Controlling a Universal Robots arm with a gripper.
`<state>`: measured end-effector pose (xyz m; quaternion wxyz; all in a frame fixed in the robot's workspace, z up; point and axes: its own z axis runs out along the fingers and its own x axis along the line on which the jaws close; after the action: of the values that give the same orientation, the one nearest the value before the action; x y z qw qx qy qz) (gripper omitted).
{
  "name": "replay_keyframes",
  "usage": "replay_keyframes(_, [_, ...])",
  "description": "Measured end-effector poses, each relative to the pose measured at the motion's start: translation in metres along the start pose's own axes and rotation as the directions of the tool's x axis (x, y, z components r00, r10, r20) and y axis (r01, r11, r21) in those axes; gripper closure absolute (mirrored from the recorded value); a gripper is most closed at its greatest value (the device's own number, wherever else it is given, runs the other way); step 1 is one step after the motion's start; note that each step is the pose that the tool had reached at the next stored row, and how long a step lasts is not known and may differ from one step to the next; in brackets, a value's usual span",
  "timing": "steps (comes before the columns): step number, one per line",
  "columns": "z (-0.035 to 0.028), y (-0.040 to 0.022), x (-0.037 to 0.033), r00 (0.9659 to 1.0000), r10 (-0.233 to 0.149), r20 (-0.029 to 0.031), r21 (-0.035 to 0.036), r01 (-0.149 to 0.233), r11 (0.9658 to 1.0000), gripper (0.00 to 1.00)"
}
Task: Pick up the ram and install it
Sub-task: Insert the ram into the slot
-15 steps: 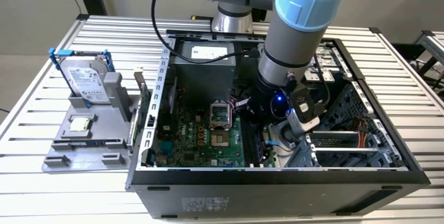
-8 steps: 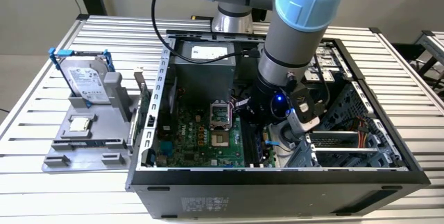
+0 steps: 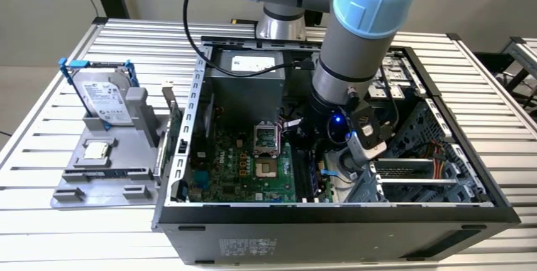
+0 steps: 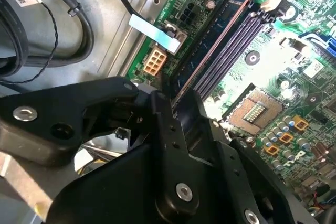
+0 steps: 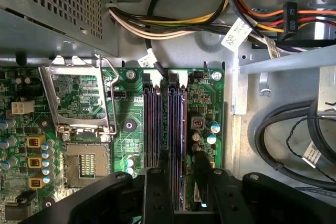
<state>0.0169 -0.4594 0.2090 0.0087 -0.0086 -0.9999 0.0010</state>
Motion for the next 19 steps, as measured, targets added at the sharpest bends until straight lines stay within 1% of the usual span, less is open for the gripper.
replay_keyframes(1, [-0.0022, 0.0, 0.0, 1.0, 0.0, 0.0001, 0.0, 0.0, 1.0, 0.0])
replay_keyframes(8, [-0.0337, -0.0001, 0.0006, 1.0, 0.0, 0.0, 0.0001, 0.0, 1.0, 0.0])
replay_keyframes(11, [-0.0447, -0.0002, 0.0008, 1.0, 0.0, 0.0, 0.0002, 0.0, 1.0, 0.0])
replay_keyframes(12, [-0.0462, -0.0002, 0.0008, 1.0, 0.0, 0.0, 0.0002, 0.0, 1.0, 0.0])
replay_keyframes(16, [-0.0461, -0.0001, 0.001, 1.0, 0.0, 0.0, -0.0001, 0.0, 1.0, 0.0])
replay_keyframes(17, [-0.0461, -0.0001, 0.001, 1.0, 0.0, 0.0, -0.0001, 0.0, 1.0, 1.0])
replay_keyframes(19, [-0.0461, -0.0001, 0.0011, 1.0, 0.0, 0.0, 0.0, 0.0, 1.0, 1.0])
